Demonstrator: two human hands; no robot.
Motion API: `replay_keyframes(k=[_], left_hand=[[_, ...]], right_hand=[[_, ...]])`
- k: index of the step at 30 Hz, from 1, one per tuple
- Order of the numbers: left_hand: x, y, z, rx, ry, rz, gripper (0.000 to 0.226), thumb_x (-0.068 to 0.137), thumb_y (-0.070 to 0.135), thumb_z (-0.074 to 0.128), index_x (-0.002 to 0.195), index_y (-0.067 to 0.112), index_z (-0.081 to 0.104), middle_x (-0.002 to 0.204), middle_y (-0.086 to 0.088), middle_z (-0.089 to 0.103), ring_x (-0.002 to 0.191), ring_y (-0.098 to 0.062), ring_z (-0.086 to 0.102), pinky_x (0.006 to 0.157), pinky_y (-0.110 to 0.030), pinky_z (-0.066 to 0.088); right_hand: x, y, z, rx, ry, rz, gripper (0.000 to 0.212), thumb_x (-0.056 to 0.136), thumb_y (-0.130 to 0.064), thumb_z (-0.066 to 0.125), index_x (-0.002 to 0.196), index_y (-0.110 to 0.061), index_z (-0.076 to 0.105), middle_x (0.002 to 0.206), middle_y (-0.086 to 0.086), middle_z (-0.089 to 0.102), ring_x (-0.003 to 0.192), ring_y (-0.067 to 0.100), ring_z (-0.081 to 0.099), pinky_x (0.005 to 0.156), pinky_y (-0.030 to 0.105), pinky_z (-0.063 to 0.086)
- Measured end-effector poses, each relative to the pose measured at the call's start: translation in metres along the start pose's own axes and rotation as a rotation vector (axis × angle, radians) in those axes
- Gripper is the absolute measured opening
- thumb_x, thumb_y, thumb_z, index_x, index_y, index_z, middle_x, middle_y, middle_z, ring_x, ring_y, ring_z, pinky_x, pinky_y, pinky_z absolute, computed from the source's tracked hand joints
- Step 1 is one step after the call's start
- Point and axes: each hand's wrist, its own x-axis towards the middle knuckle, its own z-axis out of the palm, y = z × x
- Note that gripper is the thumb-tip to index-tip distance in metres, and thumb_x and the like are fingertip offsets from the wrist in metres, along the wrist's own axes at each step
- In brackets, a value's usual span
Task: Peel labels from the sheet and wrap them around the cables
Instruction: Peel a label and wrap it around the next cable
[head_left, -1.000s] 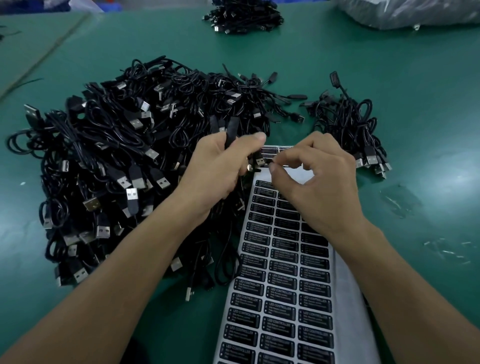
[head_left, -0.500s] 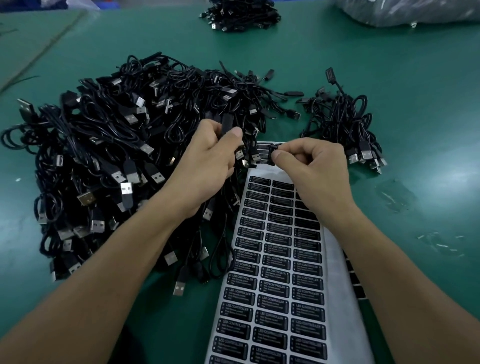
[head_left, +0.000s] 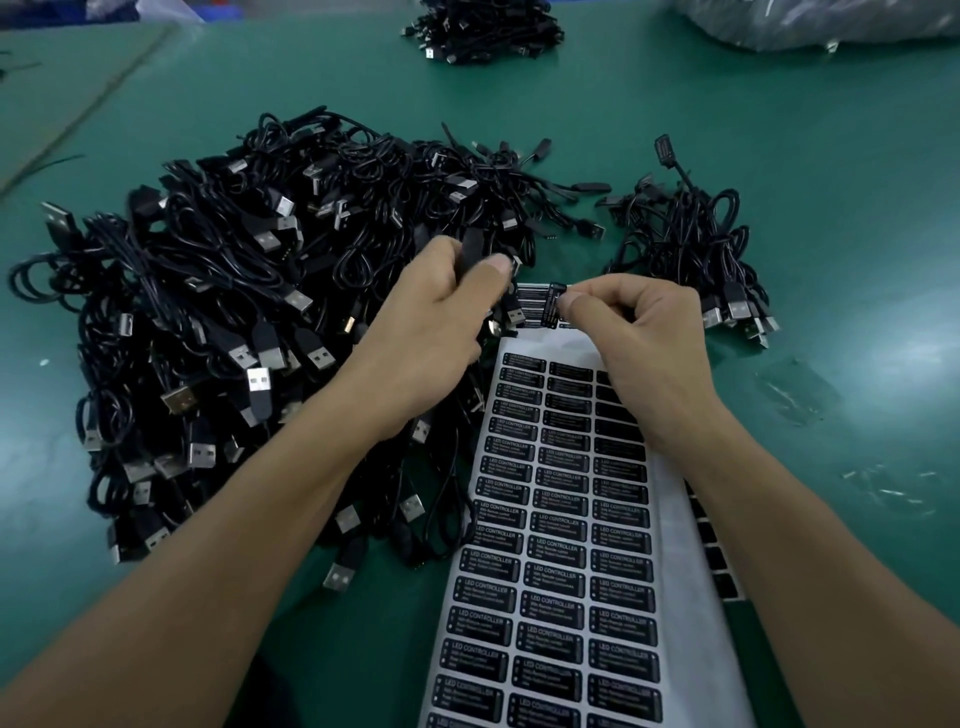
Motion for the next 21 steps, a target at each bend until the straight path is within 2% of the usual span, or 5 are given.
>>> replay_keyframes(k=[4, 7, 11, 17, 21], left_hand=[[-0.003, 0.003, 0.005, -0.093, -0.030, -0.018, 0.027, 0.102, 0.036, 0.054, 0.085, 0.022, 0.038, 0.054, 0.011, 0.031, 0.036, -0.002, 0.025, 0.032, -0.014, 0.023], [-0.004, 0.004, 0.009, -0.224, -0.084, -0.152, 0.038, 0.105, 0.035, 0.042, 0.116, -0.001, 0.049, 0.050, 0.008, 0.025, 0.038, -0.007, 0.019, 0.035, -0.014, 0.019], [-0.003, 0.001, 0.009, -0.249, -0.215, -0.196, 0.030, 0.098, 0.019, 0.036, 0.068, 0.019, 0.034, 0.047, 0.007, 0.023, 0.037, -0.008, 0.017, 0.036, -0.012, 0.018], [-0.001, -0.004, 0.004, -0.242, -0.364, -0.233, 0.030, 0.095, 0.013, 0.029, 0.066, 0.019, 0.036, 0.048, 0.006, 0.023, 0.036, -0.007, 0.018, 0.035, -0.010, 0.018], [-0.003, -0.002, 0.004, -0.176, -0.448, -0.204, 0.022, 0.083, 0.020, 0.034, 0.061, 0.019, 0.039, 0.047, 0.006, 0.024, 0.036, -0.007, 0.018, 0.035, -0.012, 0.018]], right_hand=[[-0.001, 0.000, 0.001, -0.008, 0.000, -0.010, 0.017, 0.089, -0.019, 0.071, 0.074, -0.025, 0.072, 0.057, 0.011, 0.052, 0.056, 0.011, 0.042, 0.055, 0.021, 0.042], [-0.001, 0.001, 0.000, -0.016, 0.026, -0.020, 0.016, 0.090, -0.017, 0.071, 0.075, -0.024, 0.071, 0.055, -0.006, 0.048, 0.052, 0.006, 0.037, 0.052, 0.019, 0.037], [-0.004, -0.001, 0.000, -0.031, 0.066, -0.150, 0.013, 0.093, -0.017, 0.068, 0.084, -0.027, 0.069, 0.072, -0.003, 0.058, 0.061, 0.004, 0.046, 0.061, 0.023, 0.043], [-0.007, -0.014, 0.003, 0.593, -0.201, 0.035, 0.013, 0.090, -0.016, 0.060, 0.084, -0.021, 0.070, 0.095, 0.000, 0.067, 0.071, 0.005, 0.054, 0.061, 0.022, 0.045], [-0.008, -0.015, 0.003, 0.596, -0.318, 0.110, 0.009, 0.092, -0.019, 0.064, 0.084, -0.019, 0.069, 0.100, 0.003, 0.072, 0.076, 0.006, 0.056, 0.065, 0.022, 0.040]])
